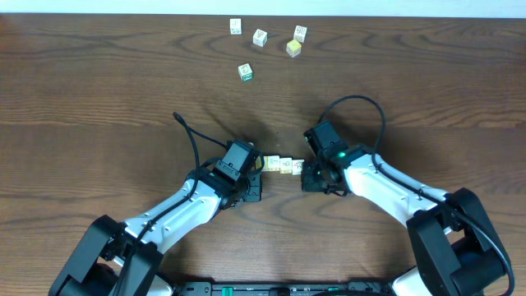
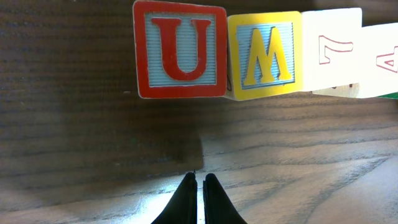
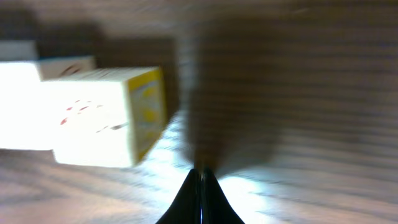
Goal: Lift 5 blocks
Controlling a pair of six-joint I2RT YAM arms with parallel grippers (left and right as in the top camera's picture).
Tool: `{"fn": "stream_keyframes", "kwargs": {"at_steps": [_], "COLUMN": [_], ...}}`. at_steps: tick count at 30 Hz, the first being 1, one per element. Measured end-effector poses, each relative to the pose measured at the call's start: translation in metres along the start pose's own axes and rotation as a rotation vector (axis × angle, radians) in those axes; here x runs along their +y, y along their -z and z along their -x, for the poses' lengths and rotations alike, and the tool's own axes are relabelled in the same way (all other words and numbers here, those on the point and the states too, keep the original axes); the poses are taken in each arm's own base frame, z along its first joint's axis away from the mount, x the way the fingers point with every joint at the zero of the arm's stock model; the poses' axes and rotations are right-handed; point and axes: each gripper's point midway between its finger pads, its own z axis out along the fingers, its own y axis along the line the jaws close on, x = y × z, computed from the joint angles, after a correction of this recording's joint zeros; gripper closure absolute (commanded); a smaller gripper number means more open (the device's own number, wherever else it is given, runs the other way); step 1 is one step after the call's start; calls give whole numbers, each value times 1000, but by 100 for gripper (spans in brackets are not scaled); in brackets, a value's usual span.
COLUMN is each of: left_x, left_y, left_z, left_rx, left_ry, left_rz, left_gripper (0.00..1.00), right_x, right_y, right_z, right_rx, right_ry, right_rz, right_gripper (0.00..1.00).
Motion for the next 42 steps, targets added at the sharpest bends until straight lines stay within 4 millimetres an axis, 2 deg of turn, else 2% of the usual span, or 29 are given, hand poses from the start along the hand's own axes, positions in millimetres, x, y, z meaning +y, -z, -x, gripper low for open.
{"fn": "stream_keyframes", "kwargs": {"at_steps": [9, 15, 42], "left_x": [1, 2, 7], "left_y": [0, 0, 0], "left_z": [1, 1, 8], "left_rx": [-4, -7, -43], "left_ry": [0, 0, -1], "left_rz": [7, 11, 44], "left_gripper": [93, 93, 93], "right_x": [30, 42, 58], "right_y": [-1, -1, 3], "right_z": [-16, -8, 13], "right_rx": [32, -9, -99], "right_ry": [76, 90, 103], "right_rz": [71, 109, 172], "right_gripper": [99, 99, 99]}}
